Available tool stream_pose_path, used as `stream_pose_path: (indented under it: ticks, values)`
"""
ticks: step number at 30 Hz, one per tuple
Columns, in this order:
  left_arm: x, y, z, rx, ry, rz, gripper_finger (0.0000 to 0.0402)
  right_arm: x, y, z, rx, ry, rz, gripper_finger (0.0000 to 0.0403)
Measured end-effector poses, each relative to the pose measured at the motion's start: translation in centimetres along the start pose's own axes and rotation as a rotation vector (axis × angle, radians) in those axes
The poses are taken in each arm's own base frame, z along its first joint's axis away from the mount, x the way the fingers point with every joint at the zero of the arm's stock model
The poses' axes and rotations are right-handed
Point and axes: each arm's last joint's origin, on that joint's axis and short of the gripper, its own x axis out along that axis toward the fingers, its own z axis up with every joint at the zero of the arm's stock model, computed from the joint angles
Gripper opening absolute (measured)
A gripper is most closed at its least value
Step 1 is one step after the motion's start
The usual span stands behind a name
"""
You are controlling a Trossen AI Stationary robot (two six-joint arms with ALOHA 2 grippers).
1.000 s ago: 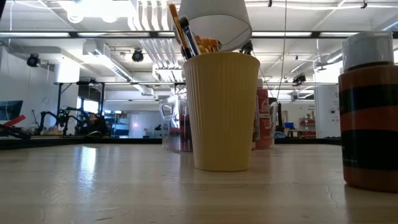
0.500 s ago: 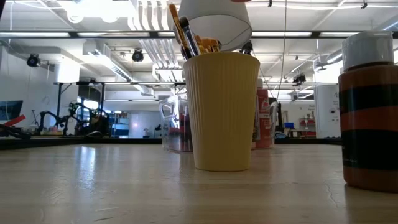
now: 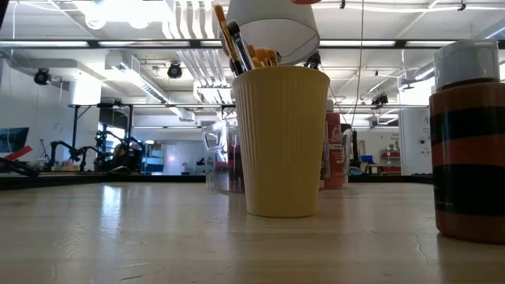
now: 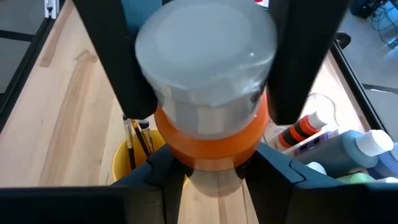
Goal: Pick & Place Paint Supplies
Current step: Put the orange bottle into the transparent bin
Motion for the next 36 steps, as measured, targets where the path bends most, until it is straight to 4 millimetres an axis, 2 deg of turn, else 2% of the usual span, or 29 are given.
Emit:
stream_pose_path:
  ticks: [6,18,26,32,36]
  values:
    - [0.1,0.2,0.0,-0.006,0.004,0.000,0.0131,0.0,0.0,0.0,-0.003,0.000,0.000,0.0139]
    - [0.0,0.3,-0.1,-0.008,0.012,0.010,0.0130,0.0,0.0,0.1,-0.004,-0.007,-0.003,0.0193]
    - [-1.8,1.3,-0.5,-0.036,0.043,0.081,0.0129,-0.3,-0.2,-0.3,0.001,0.026,-0.021,0.0237]
    - [-3.5,2.8,-1.2,-0.064,0.086,0.205,0.0129,-0.4,-0.3,-1.4,0.049,0.128,-0.031,0.0261]
    - [-4.2,3.3,-1.6,-0.083,0.116,0.226,0.0129,-0.4,-0.4,-2.2,0.068,0.181,-0.060,0.0271]
